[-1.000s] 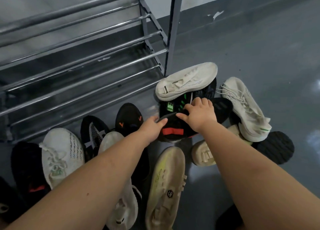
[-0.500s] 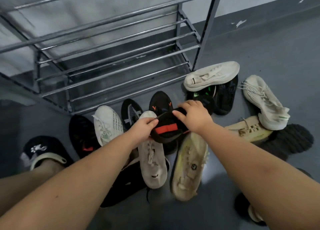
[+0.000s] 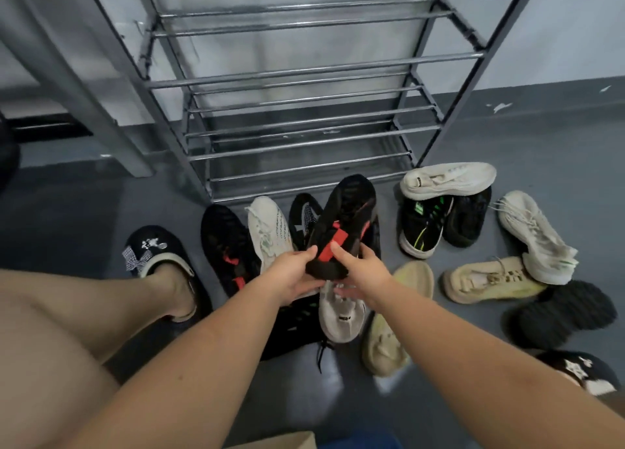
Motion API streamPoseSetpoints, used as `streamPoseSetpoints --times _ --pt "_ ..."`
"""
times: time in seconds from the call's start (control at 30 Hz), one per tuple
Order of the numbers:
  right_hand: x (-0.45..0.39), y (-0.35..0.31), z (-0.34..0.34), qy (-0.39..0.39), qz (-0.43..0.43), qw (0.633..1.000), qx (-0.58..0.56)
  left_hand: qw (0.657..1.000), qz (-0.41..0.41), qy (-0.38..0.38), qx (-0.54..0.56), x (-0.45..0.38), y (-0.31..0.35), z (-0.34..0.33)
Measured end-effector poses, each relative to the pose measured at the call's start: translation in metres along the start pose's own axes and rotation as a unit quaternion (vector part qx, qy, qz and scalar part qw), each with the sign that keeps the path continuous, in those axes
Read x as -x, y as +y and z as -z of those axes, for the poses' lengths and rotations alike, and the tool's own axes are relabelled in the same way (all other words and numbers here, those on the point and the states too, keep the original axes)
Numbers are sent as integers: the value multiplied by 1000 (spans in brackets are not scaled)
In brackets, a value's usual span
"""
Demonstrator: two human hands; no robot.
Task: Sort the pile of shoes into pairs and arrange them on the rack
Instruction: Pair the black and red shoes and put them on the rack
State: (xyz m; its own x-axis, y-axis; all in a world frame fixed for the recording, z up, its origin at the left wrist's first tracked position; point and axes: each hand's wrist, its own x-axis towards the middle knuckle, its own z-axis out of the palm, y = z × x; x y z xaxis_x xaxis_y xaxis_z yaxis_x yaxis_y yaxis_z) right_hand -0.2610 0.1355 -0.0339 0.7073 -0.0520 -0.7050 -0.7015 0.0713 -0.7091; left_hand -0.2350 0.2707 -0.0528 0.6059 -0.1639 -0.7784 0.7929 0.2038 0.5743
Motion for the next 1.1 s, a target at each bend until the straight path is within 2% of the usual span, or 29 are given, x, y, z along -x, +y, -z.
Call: streamPoseSetpoints --times 0.1,0.23,0.37,0.43,0.5,0.53,0.6,0.63,0.7,0.8,0.9,1.03,1.1 --pt "1 8 -4 5 14 1000 -18 999 27 -29 -4 2 -4 11" --pt "-1 11 -13 -25 -21 998 -46 998 30 -48 -31 0 -8 31" --pt "-14 4 -27 -62 -40 995 -64 996 20 -24 -82 -2 -4 56" --pt "-24 1 -33 -77 -45 994 -65 997 4 50 -62 -7 1 66" --pt "-33 0 -38 -82 -56 993 -59 983 -35 178 5 -15 3 81" --pt "-38 0 -40 -86 -62 993 -54 966 -59 253 15 -19 4 89" --pt "-47 1 -46 -101 -73 991 -46 925 -67 369 -70 -23 1 111" --pt "-51 2 -50 -113 -79 990 -40 910 -40 390 -135 -24 -2 121" --pt "-58 4 -59 -134 -94 986 -16 897 34 386 -213 -30 -10 134" --pt "-68 12 -69 -153 -117 981 23 922 107 339 -150 -45 -22 132" --pt "-78 20 -69 -161 -133 977 42 942 104 312 -74 -55 -27 125" --pt "-85 25 -64 -160 -140 976 50 941 124 313 -26 -61 -33 135" --pt "-88 27 -63 -156 -134 977 57 940 108 322 19 -64 -38 139"
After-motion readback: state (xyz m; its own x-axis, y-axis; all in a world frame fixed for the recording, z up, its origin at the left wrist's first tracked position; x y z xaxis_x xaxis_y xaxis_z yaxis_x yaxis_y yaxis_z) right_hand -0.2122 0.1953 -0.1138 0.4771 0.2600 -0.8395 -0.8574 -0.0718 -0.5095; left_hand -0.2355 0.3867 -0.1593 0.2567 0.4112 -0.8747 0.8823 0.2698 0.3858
